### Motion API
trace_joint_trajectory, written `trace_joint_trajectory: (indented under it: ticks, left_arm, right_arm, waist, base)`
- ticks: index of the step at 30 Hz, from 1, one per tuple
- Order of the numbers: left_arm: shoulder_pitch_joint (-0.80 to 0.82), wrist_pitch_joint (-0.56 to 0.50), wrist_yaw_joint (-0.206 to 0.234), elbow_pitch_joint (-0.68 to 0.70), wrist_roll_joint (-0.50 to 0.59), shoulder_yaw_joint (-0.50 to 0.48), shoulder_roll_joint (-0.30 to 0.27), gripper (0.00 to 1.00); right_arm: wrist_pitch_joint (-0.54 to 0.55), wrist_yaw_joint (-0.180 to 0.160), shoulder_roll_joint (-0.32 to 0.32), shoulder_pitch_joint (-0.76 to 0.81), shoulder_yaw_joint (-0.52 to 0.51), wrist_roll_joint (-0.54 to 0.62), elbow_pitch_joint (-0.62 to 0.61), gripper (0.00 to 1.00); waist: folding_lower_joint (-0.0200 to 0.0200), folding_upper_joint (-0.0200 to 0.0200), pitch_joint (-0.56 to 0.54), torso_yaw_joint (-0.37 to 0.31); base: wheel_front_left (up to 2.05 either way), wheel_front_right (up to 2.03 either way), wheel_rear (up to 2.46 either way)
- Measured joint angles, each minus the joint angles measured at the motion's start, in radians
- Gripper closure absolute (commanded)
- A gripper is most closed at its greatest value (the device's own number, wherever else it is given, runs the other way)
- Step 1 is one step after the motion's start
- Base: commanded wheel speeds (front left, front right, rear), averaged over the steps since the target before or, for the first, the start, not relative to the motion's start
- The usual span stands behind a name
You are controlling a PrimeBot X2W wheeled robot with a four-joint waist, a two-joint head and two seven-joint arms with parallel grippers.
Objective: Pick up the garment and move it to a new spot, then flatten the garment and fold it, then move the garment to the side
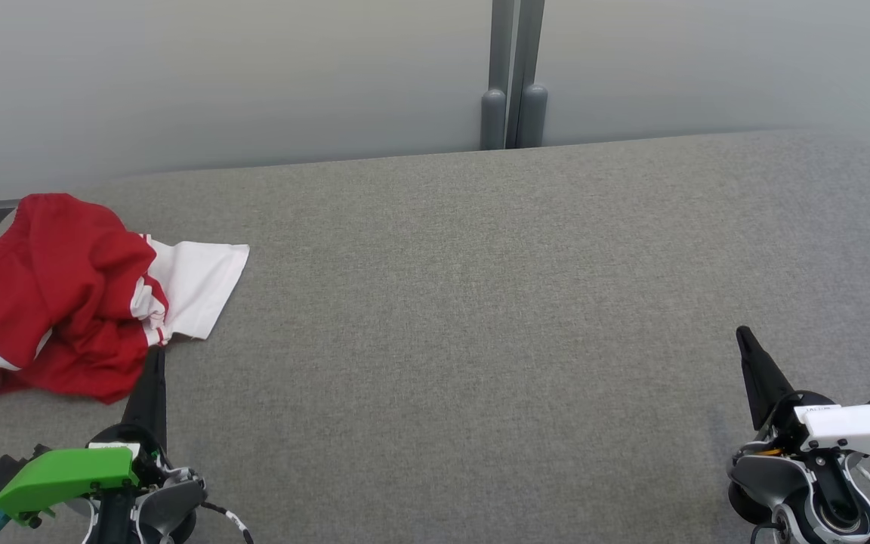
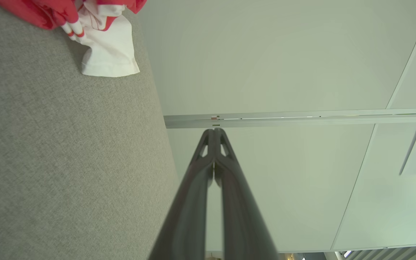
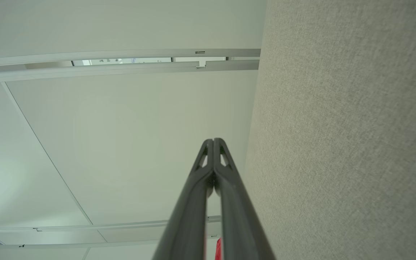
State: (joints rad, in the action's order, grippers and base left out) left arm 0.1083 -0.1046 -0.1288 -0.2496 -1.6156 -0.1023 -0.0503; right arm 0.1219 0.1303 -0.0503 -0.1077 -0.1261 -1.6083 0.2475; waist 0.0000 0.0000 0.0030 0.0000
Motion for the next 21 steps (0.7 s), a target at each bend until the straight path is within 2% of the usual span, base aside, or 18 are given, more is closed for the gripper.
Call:
trace_joint_trajectory:
  ticks: [21]
  left_arm:
    - [0.0,0.0,0.0,0.0,0.0,0.0,0.0,1.0]
  right_arm:
    - [0.0,0.0,0.0,0.0,0.0,0.0,0.0,1.0]
  waist:
    - [0.0,0.0,0.0,0.0]
  base:
    - [0.0,0.0,0.0]
